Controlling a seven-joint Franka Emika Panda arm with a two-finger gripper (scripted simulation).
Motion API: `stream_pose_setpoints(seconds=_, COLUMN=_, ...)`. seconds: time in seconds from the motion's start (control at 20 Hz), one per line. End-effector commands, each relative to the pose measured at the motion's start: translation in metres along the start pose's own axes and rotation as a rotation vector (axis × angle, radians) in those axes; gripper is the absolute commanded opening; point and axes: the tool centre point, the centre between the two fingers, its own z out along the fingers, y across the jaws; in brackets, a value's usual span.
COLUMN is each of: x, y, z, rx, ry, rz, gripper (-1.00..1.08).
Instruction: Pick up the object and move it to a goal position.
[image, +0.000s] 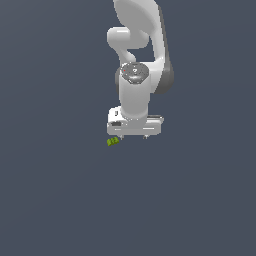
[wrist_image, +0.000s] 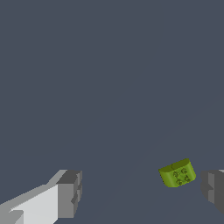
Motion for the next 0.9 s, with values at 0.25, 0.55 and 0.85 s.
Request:
stream_pose_setpoints(seconds=0.25, x=0.004, y=0.014, z=-0.011, rx=-0.003, ry=0.009, rz=0.027, gripper=1.0)
stream_pose_setpoints(seconds=0.55, x=0.006, y=0.024, z=-0.02, rx=-0.006, ry=0.017, rz=0.049, gripper=1.0)
stream_pose_setpoints(seconds=0.85, x=0.006, y=0.025, z=-0.018, rx=-0.005, ry=0.017, rz=0.061, gripper=1.0)
